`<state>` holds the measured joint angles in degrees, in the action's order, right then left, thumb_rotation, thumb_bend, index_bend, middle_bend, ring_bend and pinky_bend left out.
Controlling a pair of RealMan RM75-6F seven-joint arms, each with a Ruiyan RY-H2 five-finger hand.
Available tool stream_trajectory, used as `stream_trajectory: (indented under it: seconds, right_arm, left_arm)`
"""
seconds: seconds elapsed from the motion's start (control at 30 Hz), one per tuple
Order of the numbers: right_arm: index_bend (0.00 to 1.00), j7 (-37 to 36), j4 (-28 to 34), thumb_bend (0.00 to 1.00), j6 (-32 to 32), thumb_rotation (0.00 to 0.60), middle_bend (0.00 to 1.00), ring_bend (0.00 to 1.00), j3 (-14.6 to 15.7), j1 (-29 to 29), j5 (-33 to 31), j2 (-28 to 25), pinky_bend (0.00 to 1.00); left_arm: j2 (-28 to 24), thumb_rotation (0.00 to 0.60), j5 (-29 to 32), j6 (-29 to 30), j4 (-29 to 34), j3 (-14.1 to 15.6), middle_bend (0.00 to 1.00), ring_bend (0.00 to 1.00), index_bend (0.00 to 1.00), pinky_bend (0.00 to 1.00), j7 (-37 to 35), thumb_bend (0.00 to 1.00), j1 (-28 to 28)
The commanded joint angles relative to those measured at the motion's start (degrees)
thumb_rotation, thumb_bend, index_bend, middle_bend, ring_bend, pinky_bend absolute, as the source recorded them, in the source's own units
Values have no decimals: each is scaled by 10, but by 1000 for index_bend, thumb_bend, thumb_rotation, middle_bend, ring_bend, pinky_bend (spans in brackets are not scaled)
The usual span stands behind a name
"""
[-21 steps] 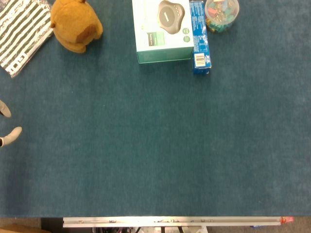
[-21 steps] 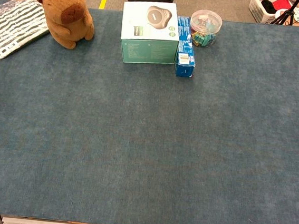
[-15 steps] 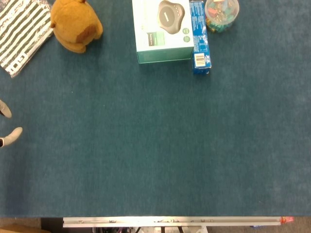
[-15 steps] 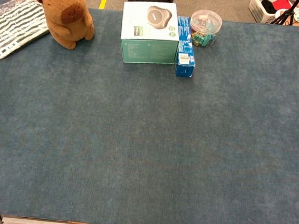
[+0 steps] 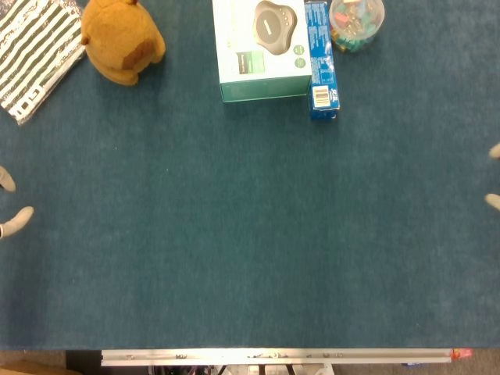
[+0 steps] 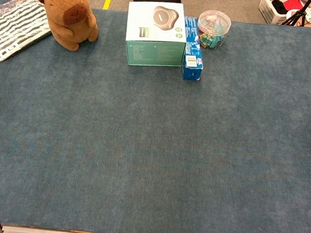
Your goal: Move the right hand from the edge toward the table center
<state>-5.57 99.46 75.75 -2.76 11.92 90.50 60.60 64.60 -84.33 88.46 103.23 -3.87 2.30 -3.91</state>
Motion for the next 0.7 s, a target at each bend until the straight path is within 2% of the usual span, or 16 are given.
stream_trajectory:
  seconds: [0.03,0.13,0.27,0.37,0.47,0.7]
  right_arm:
    - [522,-27,-8,0,-1,600,604,473,-13,16,3,33,475]
    - [705,-52,-21,0,6,600,773,640,-23,25,3,71,628]
    - [860,-83,-29,0,-10,599,948,842,-34,43,-16,113,852]
    - [962,-109,-25,0,-24,561,998,932,-39,53,-29,134,966]
    - [1000,-117,-23,0,-39,494,1000,997,-39,63,-36,147,1000]
    - [1000,-161,-2,0,-112,297,1000,1000,-30,94,-59,149,1000]
  left_arm:
    - [-2,600,-1,3,-1,1,555,512,579,447,-5,0,2]
    - [-4,600,-3,6,0,2,555,512,583,447,-10,0,5]
    - [-9,600,-7,8,0,5,555,512,594,447,-17,0,9]
    - [-11,600,-10,11,2,5,555,512,597,447,-19,0,11]
    - [-14,600,-12,13,4,5,555,512,597,447,-19,0,12]
    - [-17,600,-14,14,8,5,555,512,599,447,-18,0,14]
